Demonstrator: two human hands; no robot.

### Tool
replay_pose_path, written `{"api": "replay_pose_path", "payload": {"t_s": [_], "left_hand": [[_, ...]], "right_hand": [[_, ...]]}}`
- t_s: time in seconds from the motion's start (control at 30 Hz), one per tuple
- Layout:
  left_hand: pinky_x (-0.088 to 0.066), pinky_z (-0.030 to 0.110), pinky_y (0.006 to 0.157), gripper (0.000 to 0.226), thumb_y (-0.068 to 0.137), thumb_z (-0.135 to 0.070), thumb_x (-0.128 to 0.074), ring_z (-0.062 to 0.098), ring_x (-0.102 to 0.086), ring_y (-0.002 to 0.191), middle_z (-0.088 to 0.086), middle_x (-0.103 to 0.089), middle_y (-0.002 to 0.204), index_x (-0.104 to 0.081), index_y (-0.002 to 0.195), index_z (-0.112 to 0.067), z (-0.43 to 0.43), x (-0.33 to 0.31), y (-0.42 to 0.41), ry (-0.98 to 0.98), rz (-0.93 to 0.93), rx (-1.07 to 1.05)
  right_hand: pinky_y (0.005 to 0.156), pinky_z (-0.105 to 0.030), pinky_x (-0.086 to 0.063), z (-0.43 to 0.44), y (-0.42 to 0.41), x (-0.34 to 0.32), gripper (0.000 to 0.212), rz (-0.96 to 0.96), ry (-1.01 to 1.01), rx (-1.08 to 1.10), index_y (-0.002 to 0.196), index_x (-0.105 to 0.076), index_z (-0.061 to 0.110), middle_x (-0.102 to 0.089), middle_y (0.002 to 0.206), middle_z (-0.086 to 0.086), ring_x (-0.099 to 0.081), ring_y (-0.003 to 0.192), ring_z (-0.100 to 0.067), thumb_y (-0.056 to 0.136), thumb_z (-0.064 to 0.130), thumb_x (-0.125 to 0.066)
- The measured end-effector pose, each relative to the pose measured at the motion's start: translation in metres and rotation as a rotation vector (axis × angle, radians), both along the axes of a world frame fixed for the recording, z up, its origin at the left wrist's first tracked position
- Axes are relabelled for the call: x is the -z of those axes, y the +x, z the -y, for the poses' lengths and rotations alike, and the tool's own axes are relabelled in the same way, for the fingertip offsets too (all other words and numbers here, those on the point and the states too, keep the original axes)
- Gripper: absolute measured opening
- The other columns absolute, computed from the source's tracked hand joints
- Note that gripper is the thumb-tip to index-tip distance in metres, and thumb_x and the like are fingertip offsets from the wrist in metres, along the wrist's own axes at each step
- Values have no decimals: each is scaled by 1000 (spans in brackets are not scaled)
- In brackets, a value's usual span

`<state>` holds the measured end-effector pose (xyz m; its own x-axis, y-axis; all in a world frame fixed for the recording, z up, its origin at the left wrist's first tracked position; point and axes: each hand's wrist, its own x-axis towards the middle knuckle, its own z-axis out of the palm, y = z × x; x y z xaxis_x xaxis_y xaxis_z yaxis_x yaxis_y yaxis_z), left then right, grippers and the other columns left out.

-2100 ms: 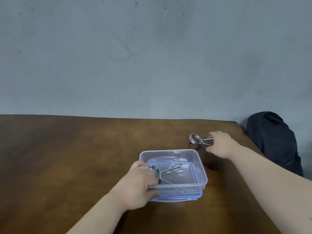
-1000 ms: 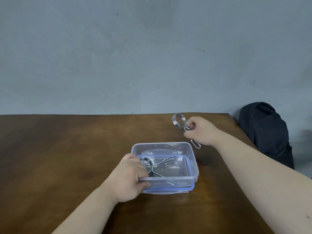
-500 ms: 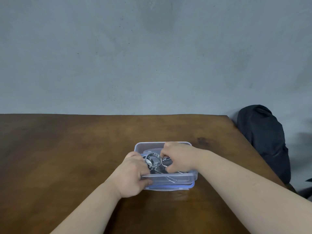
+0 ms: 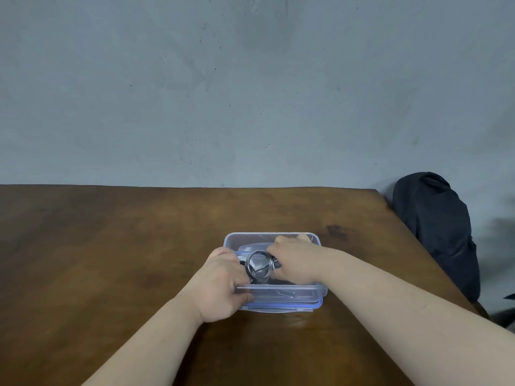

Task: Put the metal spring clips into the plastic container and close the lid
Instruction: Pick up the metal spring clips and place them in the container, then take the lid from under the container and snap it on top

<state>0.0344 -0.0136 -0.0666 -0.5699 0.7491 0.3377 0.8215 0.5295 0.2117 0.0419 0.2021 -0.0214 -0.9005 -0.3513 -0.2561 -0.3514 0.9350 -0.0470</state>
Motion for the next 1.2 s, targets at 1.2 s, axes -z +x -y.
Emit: {"api": "replay_pose_path", "payload": {"t_s": [1.2], "left_hand": [[-40,34,92,30,87,-46,-54,13,-49,82,-13,-55,70,-64,70,-24,20,-1,20,-9,-132,-134]], "right_hand": [[88,-38,-39,-27,62,5,38,-266,78,-174,79,-54,19,-55,76,3,-53,74,-26,105,45,-46]]}}
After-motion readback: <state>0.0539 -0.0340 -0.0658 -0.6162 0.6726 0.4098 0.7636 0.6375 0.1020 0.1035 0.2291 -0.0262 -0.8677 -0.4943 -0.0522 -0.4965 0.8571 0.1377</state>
